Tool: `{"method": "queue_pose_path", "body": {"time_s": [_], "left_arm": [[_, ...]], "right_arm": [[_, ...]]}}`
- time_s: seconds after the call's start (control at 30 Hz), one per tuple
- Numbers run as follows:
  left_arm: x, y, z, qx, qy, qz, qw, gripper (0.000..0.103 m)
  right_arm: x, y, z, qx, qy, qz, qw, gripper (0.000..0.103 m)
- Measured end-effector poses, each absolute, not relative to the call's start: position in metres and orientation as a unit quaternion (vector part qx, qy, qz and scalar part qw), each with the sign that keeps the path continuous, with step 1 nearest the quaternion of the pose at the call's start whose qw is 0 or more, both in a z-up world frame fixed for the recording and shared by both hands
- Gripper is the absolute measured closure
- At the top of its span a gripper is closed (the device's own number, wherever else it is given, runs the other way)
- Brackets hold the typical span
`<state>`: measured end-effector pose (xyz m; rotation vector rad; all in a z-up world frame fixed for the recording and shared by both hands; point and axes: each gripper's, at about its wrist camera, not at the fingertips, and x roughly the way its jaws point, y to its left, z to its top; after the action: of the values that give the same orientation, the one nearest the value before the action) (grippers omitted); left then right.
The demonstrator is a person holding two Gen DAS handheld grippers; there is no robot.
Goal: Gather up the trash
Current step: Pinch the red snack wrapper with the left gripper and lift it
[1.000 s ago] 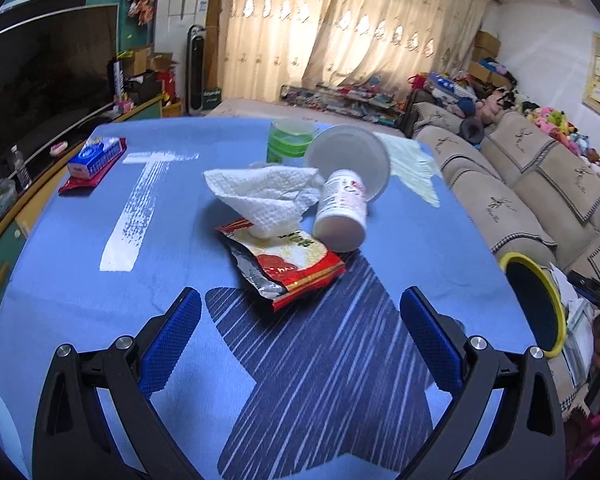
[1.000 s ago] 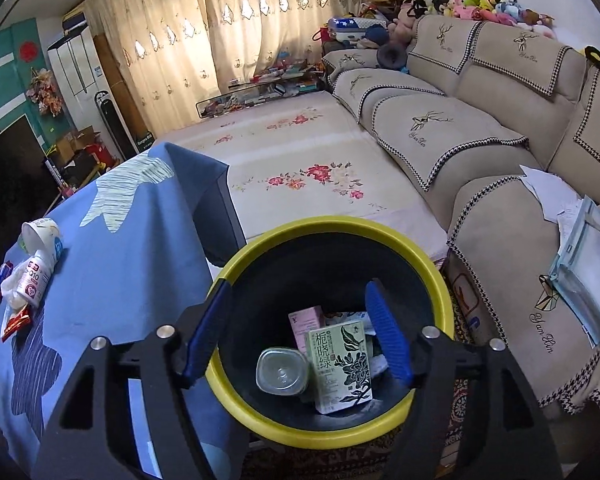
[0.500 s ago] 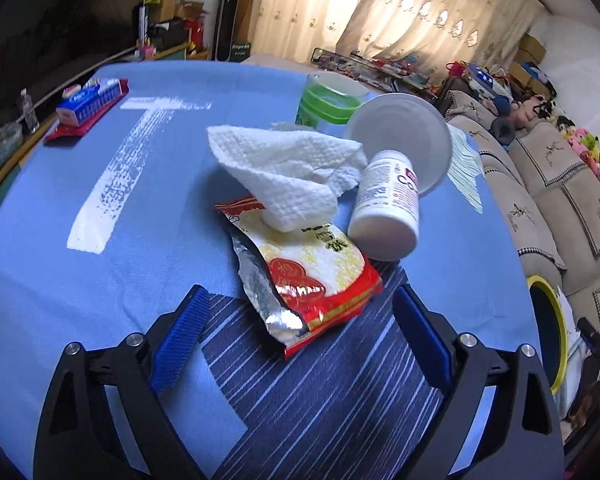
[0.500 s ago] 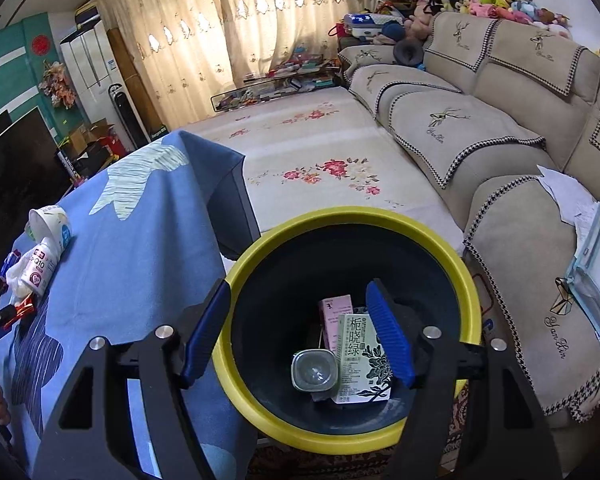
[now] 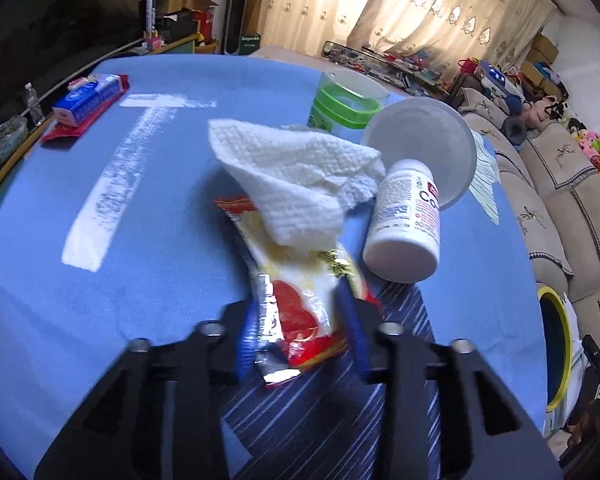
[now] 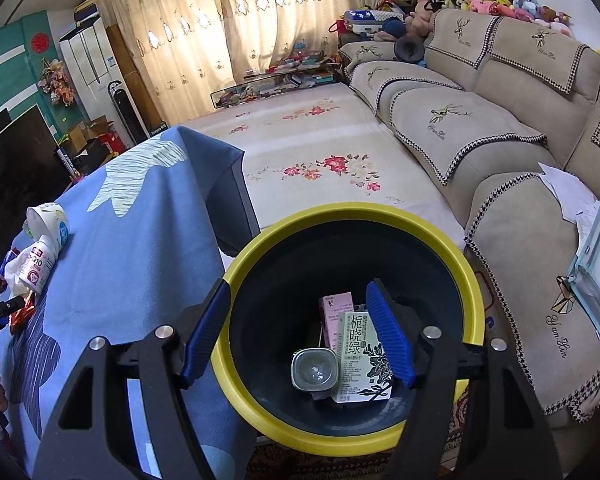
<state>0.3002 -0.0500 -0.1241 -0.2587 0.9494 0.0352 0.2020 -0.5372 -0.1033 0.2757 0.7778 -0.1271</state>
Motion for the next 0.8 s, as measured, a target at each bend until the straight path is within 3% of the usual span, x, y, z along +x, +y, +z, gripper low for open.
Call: {"method": "queue_pose_path", "body": {"time_s": [0.07,0.27,0.8], "left_arm": [[0.295,-0.044,-0.122,-0.126,0.454,0.020,0.882,0.089],[0.271,-0.033,-0.114,-0.127,0.453,0.014,0.882,0.097],[0.176,-0.047,-0.065,-0.061,0.403,-0.010,0.913,0.098]], "right_arm": [[0.201,-0.536,-0.102,0.134,0.376,-0.059,0.915,0.036],[0.197,-0.532,-0.102,0.136,0.374,-0.053,0.916,0.036],[0.176,-0.515,-0.084,0.130,0.348,-0.031,0.928,0.036]]}}
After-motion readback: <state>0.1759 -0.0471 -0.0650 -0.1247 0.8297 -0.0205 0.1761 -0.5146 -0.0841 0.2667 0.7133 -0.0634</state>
